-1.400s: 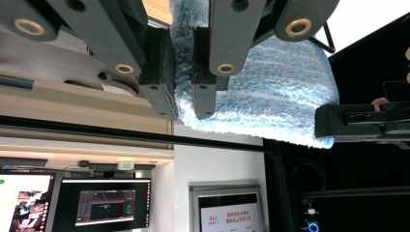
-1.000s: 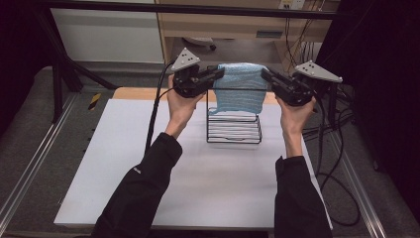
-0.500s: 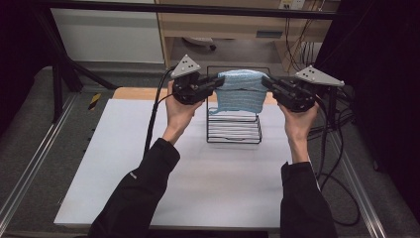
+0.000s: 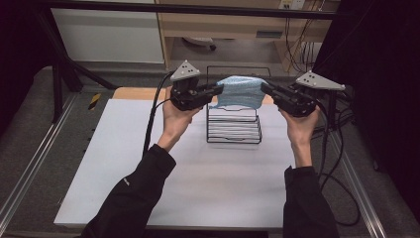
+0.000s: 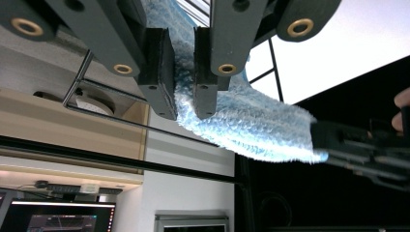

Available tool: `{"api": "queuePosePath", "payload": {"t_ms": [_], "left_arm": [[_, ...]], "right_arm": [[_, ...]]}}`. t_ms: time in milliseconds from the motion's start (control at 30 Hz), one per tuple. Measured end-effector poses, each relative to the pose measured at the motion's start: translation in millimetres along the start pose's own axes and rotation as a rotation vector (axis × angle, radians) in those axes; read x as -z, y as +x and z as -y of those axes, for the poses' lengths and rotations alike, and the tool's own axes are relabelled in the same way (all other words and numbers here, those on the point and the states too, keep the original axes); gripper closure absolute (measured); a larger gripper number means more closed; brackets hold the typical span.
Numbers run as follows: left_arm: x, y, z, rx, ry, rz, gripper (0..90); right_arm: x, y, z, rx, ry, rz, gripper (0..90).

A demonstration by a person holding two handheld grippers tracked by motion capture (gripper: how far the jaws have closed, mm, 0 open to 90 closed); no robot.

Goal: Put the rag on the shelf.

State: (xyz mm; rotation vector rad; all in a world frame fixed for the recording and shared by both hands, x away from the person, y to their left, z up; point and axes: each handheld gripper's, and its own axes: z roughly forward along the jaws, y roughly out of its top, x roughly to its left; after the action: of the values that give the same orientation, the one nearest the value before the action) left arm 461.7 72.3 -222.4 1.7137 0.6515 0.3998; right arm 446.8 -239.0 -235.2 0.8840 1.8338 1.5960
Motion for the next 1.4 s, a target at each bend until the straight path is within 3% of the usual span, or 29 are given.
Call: {"api": "queuePosePath", "payload": {"t_ms": [233, 433, 700, 833, 933, 1133, 1400], "left_arm": [[8.6, 4.2, -19.9, 0.037, -0.009, -0.028, 74.4], [-2.4, 5.3, -34.0, 0.052, 0.021, -0.068, 81.9], [-9.5, 9.3, -48.9, 0.069, 0.006, -0.118, 84.8], [-18.6, 11.2, -47.0, 0.07, 0.053, -0.123, 85.5], [-26.1, 12.0, -40.0, 0.076, 0.09, -0.104, 85.9], [-23.6, 11.9, -26.3, 0.091, 0.104, -0.037, 86.5], [-16.7, 7.9, -12.2, 0.075, 0.125, -0.014, 87.2]], "right_arm": [[2.4, -2.2, 4.8, 0.001, 0.002, -0.023, 81.0], [3.3, -1.3, 7.4, 0.022, 0.01, -0.034, 81.0], [3.3, -0.9, 9.5, 0.037, 0.011, -0.038, 81.3], [3.7, -1.0, 10.6, 0.036, 0.013, -0.045, 81.2], [4.0, -1.2, 11.9, 0.038, 0.013, -0.047, 81.1], [5.3, -1.8, 13.7, 0.039, 0.017, -0.051, 80.1], [7.8, 1.5, 11.5, 0.029, 0.045, -0.068, 69.8]]}}
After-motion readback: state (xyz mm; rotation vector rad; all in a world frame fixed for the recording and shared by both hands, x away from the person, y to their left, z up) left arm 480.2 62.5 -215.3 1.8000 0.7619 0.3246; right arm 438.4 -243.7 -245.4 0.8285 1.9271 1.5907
